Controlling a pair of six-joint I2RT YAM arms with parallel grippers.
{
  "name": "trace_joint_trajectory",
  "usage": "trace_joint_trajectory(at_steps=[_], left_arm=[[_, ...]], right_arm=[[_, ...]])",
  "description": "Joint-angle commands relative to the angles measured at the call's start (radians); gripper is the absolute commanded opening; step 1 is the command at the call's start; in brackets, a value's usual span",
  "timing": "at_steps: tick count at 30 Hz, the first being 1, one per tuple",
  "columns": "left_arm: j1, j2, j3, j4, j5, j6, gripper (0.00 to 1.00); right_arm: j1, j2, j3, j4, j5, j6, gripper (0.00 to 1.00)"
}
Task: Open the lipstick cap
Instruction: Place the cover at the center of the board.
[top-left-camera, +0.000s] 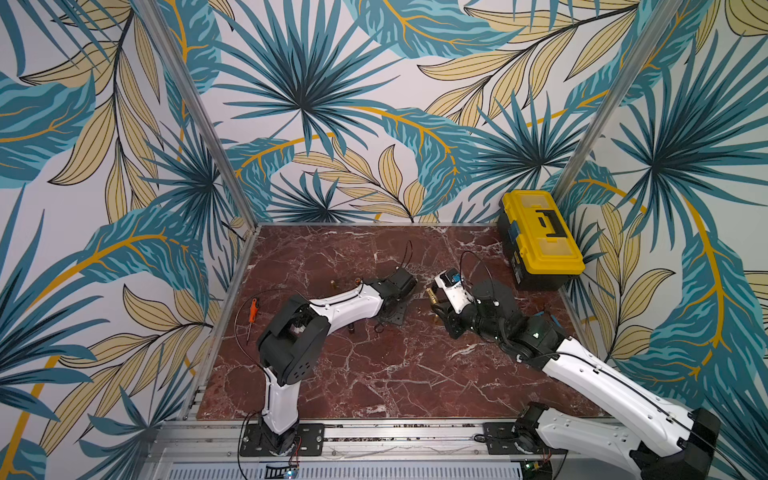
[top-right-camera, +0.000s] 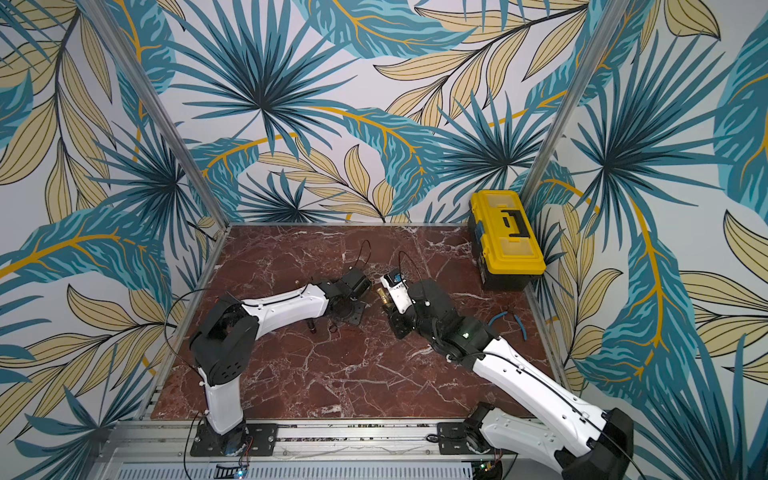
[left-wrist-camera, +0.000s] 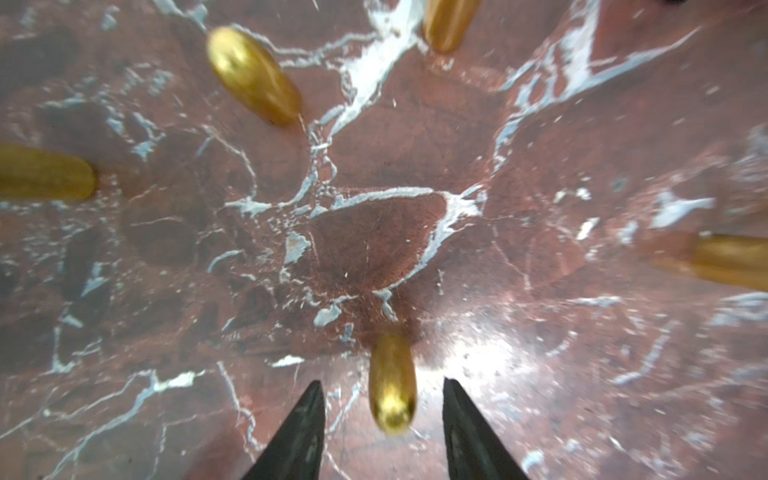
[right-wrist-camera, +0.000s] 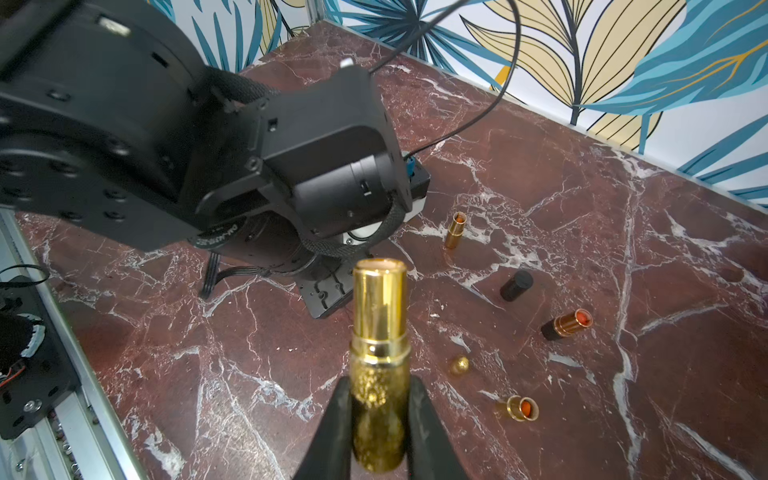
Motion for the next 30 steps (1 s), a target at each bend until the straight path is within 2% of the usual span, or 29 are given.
trace_joint_trajectory(at_steps=[1,7,15,19,24,30], left_arm=[[-0.002,-0.104,0.021,-0.002,0.006,-0.010,0.50],[0.000,-0.207,0.046,-0.009,0.033,0.001,0.54],[0.016,-0.290,0.085,-0.030,0.087,-0.045,0.55],[0.037,-0.342,0.114,-0.032,0.192,-0.060,0.56],[0.117,-0.399,0.150,-0.030,0.382,-0.106,0.57],[0.149,-0.395,0.188,-0.030,0.609,-0.128,0.58]], right_arm=[[0.004,-0.001,0.024,0.006,-0.007,-0.019,0.09],[0.004,0.034,0.018,0.041,-0.027,-0.012,0.09],[0.004,0.057,0.017,0.058,-0.061,-0.017,0.09],[0.004,0.068,-0.008,0.083,-0.077,-0.014,0.10],[0.004,0.092,-0.036,0.125,-0.090,0.001,0.10],[0.004,0.120,-0.043,0.152,-0.112,0.002,0.10]])
